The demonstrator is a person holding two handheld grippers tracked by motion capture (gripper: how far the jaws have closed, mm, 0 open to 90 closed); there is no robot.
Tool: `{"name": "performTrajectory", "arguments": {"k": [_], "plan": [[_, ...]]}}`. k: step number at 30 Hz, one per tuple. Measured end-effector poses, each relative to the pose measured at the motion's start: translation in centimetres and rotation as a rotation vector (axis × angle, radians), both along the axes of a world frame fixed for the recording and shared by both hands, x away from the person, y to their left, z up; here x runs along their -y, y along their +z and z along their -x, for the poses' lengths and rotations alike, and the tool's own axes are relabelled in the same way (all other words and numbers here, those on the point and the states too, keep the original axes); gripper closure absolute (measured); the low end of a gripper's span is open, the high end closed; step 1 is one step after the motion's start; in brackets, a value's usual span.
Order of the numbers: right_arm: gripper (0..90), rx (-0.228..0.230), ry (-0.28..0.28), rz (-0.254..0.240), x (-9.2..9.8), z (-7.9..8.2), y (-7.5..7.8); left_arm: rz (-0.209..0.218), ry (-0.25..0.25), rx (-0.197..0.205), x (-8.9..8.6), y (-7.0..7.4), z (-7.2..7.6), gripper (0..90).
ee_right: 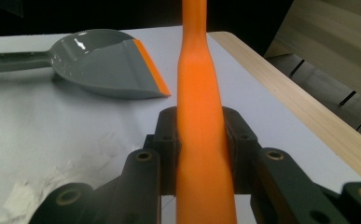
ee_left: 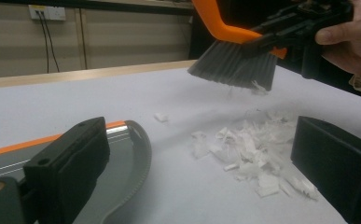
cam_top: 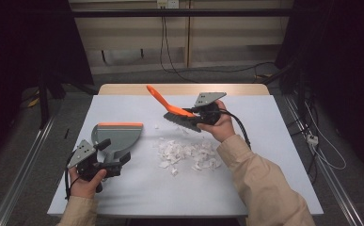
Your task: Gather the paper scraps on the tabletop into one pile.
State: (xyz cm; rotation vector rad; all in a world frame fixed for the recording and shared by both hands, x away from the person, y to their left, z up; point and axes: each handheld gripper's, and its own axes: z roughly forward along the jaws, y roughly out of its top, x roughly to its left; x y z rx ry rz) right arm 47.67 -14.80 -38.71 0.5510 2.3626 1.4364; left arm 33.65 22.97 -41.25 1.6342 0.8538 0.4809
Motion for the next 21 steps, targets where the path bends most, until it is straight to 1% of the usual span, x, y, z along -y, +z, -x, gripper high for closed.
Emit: {"name": "performTrajectory", "arguments": {"k": [2, 3, 5, 7, 9, 12, 15, 16, 17, 19, 20, 21], "plan": [[71.6, 0.010, -0.004, 0.021, -0.7, -0.4, 0.0, 0.002, -0.002, 0.002, -0.1, 0.1, -0.1, 4.0], [71.6, 0.008, -0.006, 0.022, -0.9, -0.6, 0.0, 0.009, 0.002, 0.004, -0.1, 0.1, -0.1, 4.0], [71.6, 0.007, 0.003, 0.025, -1.7, -1.1, -0.1, 0.003, 0.001, 0.000, -0.2, 0.1, -0.1, 4.1], [71.6, 0.002, 0.007, 0.047, -2.5, -1.6, -0.4, 0.001, -0.003, -0.002, -0.3, 0.0, -0.1, 4.1], [71.6, -0.005, 0.006, 0.061, -3.0, -2.1, -1.0, 0.008, 0.001, -0.006, -0.3, 0.0, 0.0, 4.1], [71.6, -0.022, -0.003, 0.067, -3.9, -3.2, -2.4, 0.004, 0.003, -0.007, -0.4, -0.1, 0.1, 4.1], [71.6, -0.035, -0.010, 0.078, -4.9, -4.3, -3.4, 0.005, 0.010, -0.007, -0.6, -0.1, 0.0, 4.1], [71.6, -0.033, -0.013, 0.090, -5.2, -4.5, -3.5, 0.004, 0.015, -0.008, -0.7, 0.0, 0.1, 4.1], [71.7, -0.028, -0.012, 0.116, -5.7, -4.8, -3.8, 0.004, 0.016, -0.004, -0.8, 0.0, 0.1, 4.1], [71.6, -0.035, 0.018, 0.137, -6.3, -5.1, -4.1, 0.011, 0.020, -0.004, -1.0, 0.0, 0.1, 4.1], [71.6, -0.047, 0.042, 0.137, -6.6, -5.1, -4.3, 0.009, 0.021, -0.004, -1.1, 0.0, 0.1, 4.1], [71.6, -0.045, 0.082, 0.139, -6.9, -5.0, -4.4, 0.010, 0.022, -0.004, -1.2, 0.0, 0.1, 4.1]]}}
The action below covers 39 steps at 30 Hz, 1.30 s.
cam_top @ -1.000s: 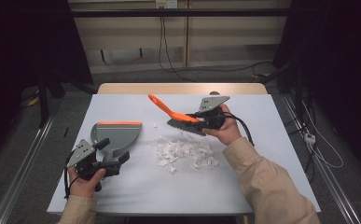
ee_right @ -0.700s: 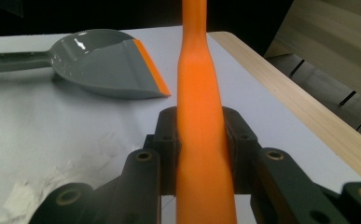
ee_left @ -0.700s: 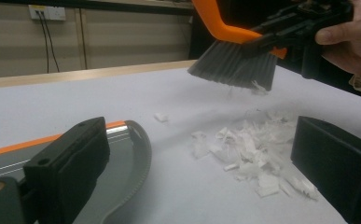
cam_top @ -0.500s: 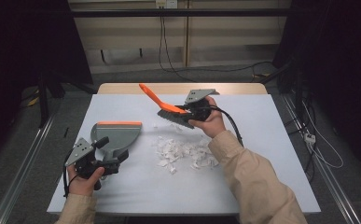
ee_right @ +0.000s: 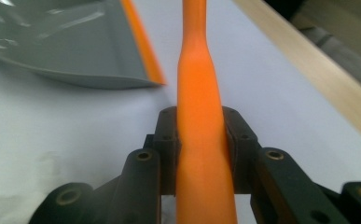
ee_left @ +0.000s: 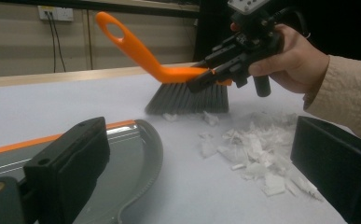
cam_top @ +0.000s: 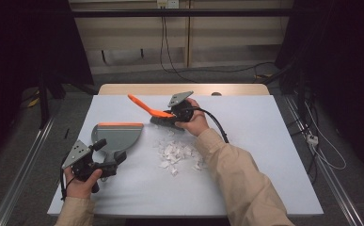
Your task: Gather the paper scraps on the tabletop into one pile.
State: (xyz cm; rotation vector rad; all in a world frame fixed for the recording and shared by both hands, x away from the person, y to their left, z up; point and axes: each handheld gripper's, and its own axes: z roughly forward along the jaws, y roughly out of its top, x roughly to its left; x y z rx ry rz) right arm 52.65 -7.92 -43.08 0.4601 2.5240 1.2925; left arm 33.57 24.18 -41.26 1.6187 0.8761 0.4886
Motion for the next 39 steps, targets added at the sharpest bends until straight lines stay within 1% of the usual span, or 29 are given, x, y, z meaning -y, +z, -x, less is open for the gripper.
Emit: {"name": "performTrajectory", "arguments": {"k": [1, 3, 6, 9, 11, 13, 15, 16, 18, 19, 20, 22, 25, 28, 29, 31, 32, 33, 35, 37, 38, 39], "plan": [[71.6, 0.010, 0.014, 0.016, -0.1, 0.2, 0.1, 0.001, 0.003, -0.001, -0.1, 0.0, 0.0, 4.1], [71.6, 0.014, 0.044, 0.032, -0.1, 0.5, 0.2, -0.001, 0.004, -0.003, -0.2, -0.1, 0.0, 4.1], [71.6, 0.008, 0.117, 0.041, 0.6, 1.2, 0.4, -0.002, 0.004, -0.002, -0.3, 0.0, 0.1, 4.1], [71.6, 0.001, 0.166, 0.054, 1.3, 2.4, 0.5, 0.000, 0.002, 0.000, -0.3, 0.0, 0.1, 4.1], [71.6, -0.005, 0.184, 0.065, 1.9, 3.1, 0.7, -0.001, 0.003, -0.002, -0.2, 0.0, 0.2, 4.1], [71.6, -0.003, 0.205, 0.087, 2.5, 4.0, 1.0, -0.004, -0.004, -0.003, 0.0, 0.0, 0.1, 4.1], [71.6, -0.005, 0.210, 0.101, 3.4, 4.8, 1.4, -0.013, -0.017, -0.002, 0.3, 0.1, 0.1, 4.1], [71.6, -0.009, 0.209, 0.098, 3.8, 5.1, 1.6, -0.015, -0.021, -0.001, 0.4, 0.1, 0.0, 4.1], [71.6, -0.002, 0.176, 0.081, 4.7, 5.7, 2.1, -0.013, -0.033, -0.002, 0.7, 0.2, 0.0, 4.1], [71.6, -0.006, 0.169, 0.073, 5.0, 5.9, 2.4, -0.016, -0.039, 0.000, 0.9, 0.2, -0.1, 4.1], [71.6, -0.007, 0.143, 0.055, 5.5, 6.2, 2.7, -0.015, -0.047, 0.000, 1.1, 0.2, -0.2, 4.4], [71.6, 0.000, 0.102, 0.041, 6.3, 6.6, 3.4, -0.016, -0.060, 0.000, 1.4, 0.3, -0.4, 4.7], [71.6, -0.022, 0.062, -0.029, 7.3, 7.2, 4.2, -0.014, -0.082, -0.001, 1.9, 0.3, -0.6, 4.7], [71.6, -0.017, 0.015, -0.041, 7.7, 7.8, 4.9, -0.015, -0.100, -0.006, 2.2, 0.2, -0.9, 4.6], [71.6, -0.022, -0.010, -0.058, 7.8, 8.1, 5.1, -0.016, -0.104, -0.008, 2.3, 0.1, -1.0, 4.5], [71.6, -0.044, -0.027, -0.084, 8.0, 8.3, 5.2, -0.021, -0.115, -0.009, 2.3, 0.1, -1.2, 4.5], [71.6, -0.061, -0.021, -0.110, 8.0, 8.5, 5.2, -0.019, -0.120, -0.011, 2.4, 0.0, -1.3, 4.5], [71.6, -0.064, -0.019, -0.121, 8.0, 8.7, 5.2, -0.024, -0.129, -0.012, 2.5, 0.0, -1.3, 4.5], [71.6, -0.069, -0.028, -0.124, 7.9, 9.2, 5.1, -0.021, -0.140, -0.013, 2.7, -0.1, -1.4, 4.5], [71.6, -0.091, -0.031, -0.139, 7.7, 9.6, 4.5, -0.020, -0.147, -0.014, 2.7, -0.1, -1.4, 4.5], [71.6, -0.102, -0.036, -0.135, 7.7, 9.6, 4.2, -0.018, -0.148, -0.013, 2.7, -0.1, -1.4, 4.5], [71.6, -0.102, -0.051, -0.111, 7.7, 9.6, 3.8, -0.017, -0.149, -0.014, 2.7, -0.1, -1.4, 4.5]]}}
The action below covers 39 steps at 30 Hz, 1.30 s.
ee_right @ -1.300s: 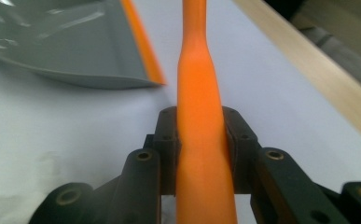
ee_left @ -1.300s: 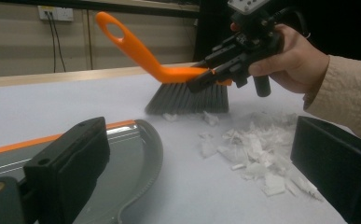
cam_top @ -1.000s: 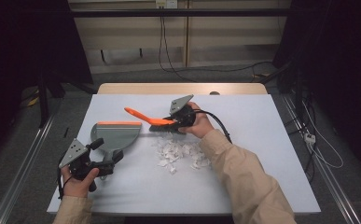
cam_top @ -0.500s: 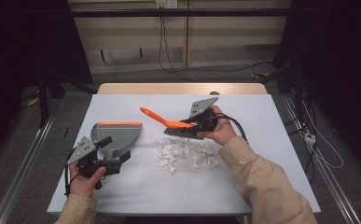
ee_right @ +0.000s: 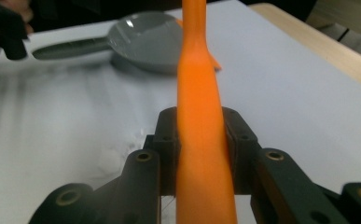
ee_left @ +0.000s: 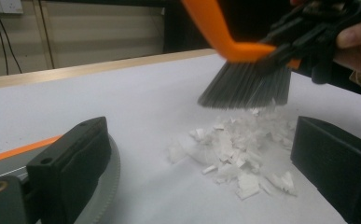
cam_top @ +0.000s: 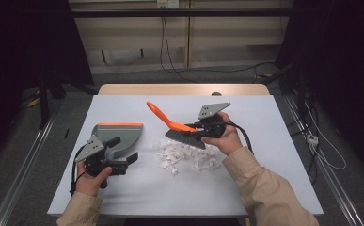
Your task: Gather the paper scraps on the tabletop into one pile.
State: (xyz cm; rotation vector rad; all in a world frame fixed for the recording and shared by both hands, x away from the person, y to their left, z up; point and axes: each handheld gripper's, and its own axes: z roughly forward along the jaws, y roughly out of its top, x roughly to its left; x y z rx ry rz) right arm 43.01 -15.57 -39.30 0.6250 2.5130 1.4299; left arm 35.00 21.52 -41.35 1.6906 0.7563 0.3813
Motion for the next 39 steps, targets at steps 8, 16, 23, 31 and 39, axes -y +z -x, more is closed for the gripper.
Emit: {"name": "performTrajectory", "arguments": {"k": [8, 16, 23, 31, 39], "plan": [[71.6, 0.015, -0.160, 0.071, 2.7, -1.1, -0.6, -0.004, -0.011, 0.005, 0.1, 0.1, 0.1, 4.5], [71.5, 0.014, -0.250, 0.053, 5.2, -1.1, -1.0, -0.008, -0.013, -0.001, 0.4, -0.1, -0.1, 4.5], [71.5, 0.026, -0.346, 0.073, 7.3, -0.4, -1.8, -0.006, -0.019, 0.002, 0.2, 0.0, 0.0, 4.5], [71.5, 0.019, -0.421, 0.103, 8.5, 1.6, -2.0, -0.016, -0.032, 0.007, 0.1, 0.0, -0.1, 4.5], [57.7, -0.005, -0.468, 0.155, 8.0, 2.2, -1.9, -0.007, -0.044, 0.019, 0.1, 0.2, 0.2, 4.6]]}}
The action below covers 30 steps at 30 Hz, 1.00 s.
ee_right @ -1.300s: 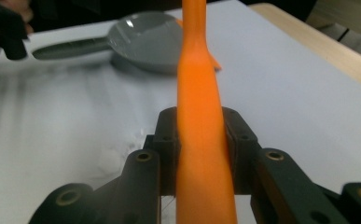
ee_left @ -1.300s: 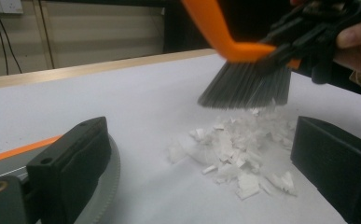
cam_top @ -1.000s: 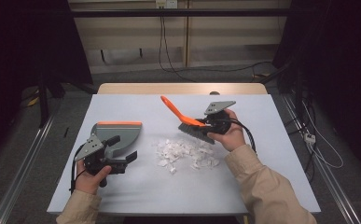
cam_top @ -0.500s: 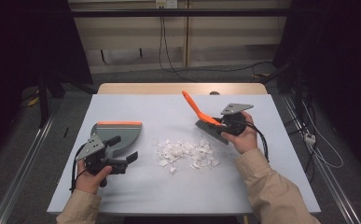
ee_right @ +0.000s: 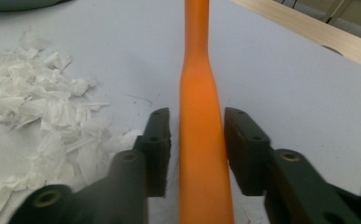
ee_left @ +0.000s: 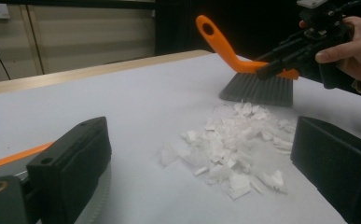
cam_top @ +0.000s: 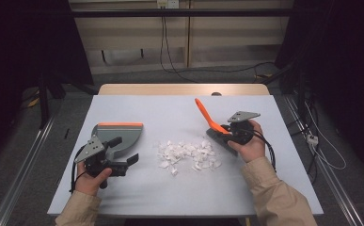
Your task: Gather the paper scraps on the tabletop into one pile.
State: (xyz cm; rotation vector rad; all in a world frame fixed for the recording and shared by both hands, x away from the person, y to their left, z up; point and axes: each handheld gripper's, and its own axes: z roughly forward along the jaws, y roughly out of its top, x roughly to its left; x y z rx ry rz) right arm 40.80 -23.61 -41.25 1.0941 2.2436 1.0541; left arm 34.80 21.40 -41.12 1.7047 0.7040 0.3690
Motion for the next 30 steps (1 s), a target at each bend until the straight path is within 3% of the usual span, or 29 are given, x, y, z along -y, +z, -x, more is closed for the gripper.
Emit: {"name": "performTrajectory", "arguments": {"k": [3, 6, 9, 17, 23, 27, 30], "plan": [[58.2, -0.033, -0.005, 0.044, -0.8, -0.3, 0.6, -0.005, -0.004, 0.000, 0.0, 0.0, 0.0, 4.5], [57.5, -0.070, -0.025, 0.046, -1.6, -1.0, 0.8, -0.006, -0.005, 0.003, 0.0, 0.0, 0.0, 4.6], [70.1, -0.100, -0.040, 0.110, -2.2, -1.3, 1.0, 0.003, -0.003, -0.003, 0.0, 0.0, 0.1, 4.5], [71.7, -0.164, -0.161, 0.048, -1.6, -0.5, 1.1, 0.001, -0.004, 0.005, -0.2, 0.1, 0.1, 4.5], [71.7, -0.141, -0.180, 0.000, -2.1, -0.2, 0.8, -0.001, -0.005, 0.002, 0.0, 0.1, 0.3, 4.4], [71.7, -0.159, -0.190, -0.056, -2.8, -0.2, 0.6, 0.002, -0.006, 0.002, 0.0, 0.1, 0.3, 4.3], [71.7, -0.159, -0.191, -0.055, -3.7, -0.3, 0.6, 0.001, -0.003, -0.001, 0.0, 0.1, 0.3, 4.3]]}}
